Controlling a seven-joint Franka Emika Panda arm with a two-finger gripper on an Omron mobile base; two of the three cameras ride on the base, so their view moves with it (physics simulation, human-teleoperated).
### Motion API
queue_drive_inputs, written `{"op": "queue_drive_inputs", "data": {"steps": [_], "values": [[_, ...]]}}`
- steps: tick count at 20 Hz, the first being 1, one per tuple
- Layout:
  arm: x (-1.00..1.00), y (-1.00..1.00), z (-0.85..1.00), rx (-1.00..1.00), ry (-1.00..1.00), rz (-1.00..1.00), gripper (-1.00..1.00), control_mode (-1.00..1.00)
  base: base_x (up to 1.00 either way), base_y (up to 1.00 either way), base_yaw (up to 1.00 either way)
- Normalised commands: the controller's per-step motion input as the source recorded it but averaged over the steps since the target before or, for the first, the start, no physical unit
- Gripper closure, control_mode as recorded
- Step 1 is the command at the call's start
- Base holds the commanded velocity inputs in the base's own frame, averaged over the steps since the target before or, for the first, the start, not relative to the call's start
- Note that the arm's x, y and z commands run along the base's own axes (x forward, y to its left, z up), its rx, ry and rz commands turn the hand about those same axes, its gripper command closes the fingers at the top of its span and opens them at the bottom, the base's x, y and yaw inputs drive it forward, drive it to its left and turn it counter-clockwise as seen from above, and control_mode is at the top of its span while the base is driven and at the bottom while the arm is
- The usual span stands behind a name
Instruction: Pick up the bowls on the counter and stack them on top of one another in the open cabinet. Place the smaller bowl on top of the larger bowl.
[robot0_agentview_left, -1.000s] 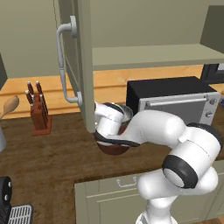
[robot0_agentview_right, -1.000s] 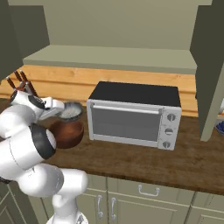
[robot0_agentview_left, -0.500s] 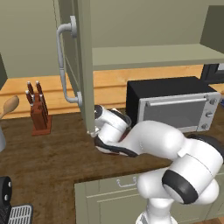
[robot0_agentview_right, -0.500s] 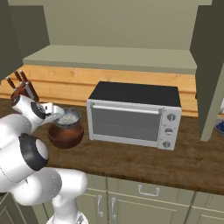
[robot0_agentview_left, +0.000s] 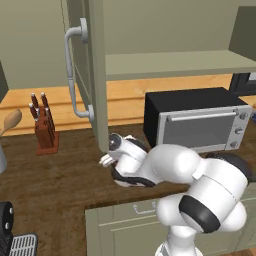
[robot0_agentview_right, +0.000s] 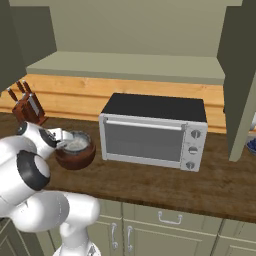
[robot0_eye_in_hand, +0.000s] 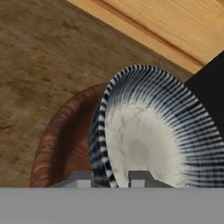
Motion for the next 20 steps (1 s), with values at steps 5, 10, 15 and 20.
{"op": "queue_drive_inputs", "data": {"steps": [5,10,15,20], "values": [[-0.03,0.06,0.29,0.0,-0.08,0.0,-1.0,-1.0,0.0,0.0,0.0],[-0.53,0.22,0.75,0.01,0.07,0.0,-1.0,-1.0,0.0,0.0,0.0],[-0.44,0.13,0.02,0.0,0.45,0.1,-1.0,-1.0,0.0,0.0,0.0],[0.0,-0.04,-0.25,-0.05,0.12,0.06,-1.0,-1.0,0.0,0.0,0.0]]}}
